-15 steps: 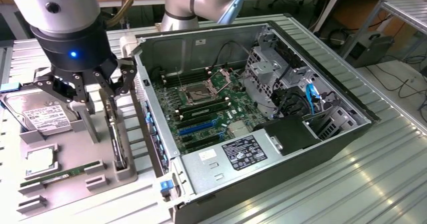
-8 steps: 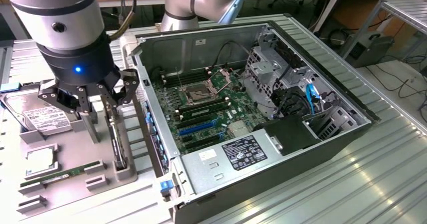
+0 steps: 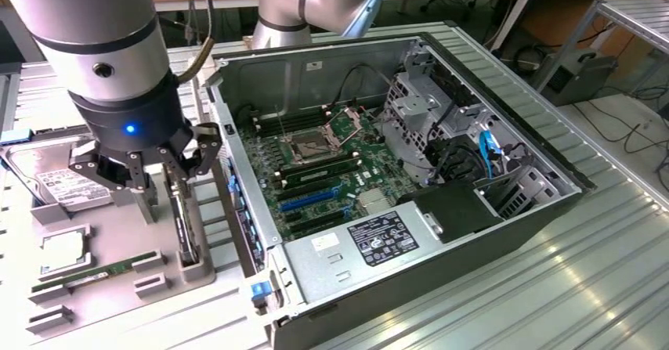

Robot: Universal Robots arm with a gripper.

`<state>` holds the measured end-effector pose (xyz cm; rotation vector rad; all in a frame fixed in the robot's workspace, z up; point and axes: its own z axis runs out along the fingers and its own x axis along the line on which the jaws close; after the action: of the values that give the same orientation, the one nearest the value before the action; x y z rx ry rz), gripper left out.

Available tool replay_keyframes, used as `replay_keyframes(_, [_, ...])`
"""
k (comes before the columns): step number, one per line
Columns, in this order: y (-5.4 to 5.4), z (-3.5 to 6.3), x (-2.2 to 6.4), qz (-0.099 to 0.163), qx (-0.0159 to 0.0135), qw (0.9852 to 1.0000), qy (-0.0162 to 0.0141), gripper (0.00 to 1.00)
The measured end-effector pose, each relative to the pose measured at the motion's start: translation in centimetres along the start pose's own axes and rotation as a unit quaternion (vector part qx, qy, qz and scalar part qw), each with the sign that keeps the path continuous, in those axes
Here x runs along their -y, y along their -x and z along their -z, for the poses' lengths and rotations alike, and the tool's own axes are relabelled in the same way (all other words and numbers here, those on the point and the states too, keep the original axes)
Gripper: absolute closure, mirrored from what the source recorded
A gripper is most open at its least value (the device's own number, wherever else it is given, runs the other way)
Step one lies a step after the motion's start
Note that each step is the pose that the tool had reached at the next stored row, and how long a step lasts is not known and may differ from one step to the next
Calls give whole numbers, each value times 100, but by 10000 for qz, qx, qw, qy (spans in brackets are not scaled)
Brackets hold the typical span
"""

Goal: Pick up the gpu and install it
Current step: 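Pick up the gpu and move the gpu toward the slot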

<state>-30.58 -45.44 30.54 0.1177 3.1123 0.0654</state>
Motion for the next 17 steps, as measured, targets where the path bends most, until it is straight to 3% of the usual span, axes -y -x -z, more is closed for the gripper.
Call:
replay_keyframes(9, [64, -177, -16, 6, 0, 10000, 0, 58])
replay_keyframes(11, [44, -392, -128, 6, 1, 10000, 0, 58])
replay_keyframes(12, [-25, -462, -158, 7, 7, 10000, -36, 58])
replay_keyframes(17, [-55, -557, -152, 9, 50, 10000, -38, 58])
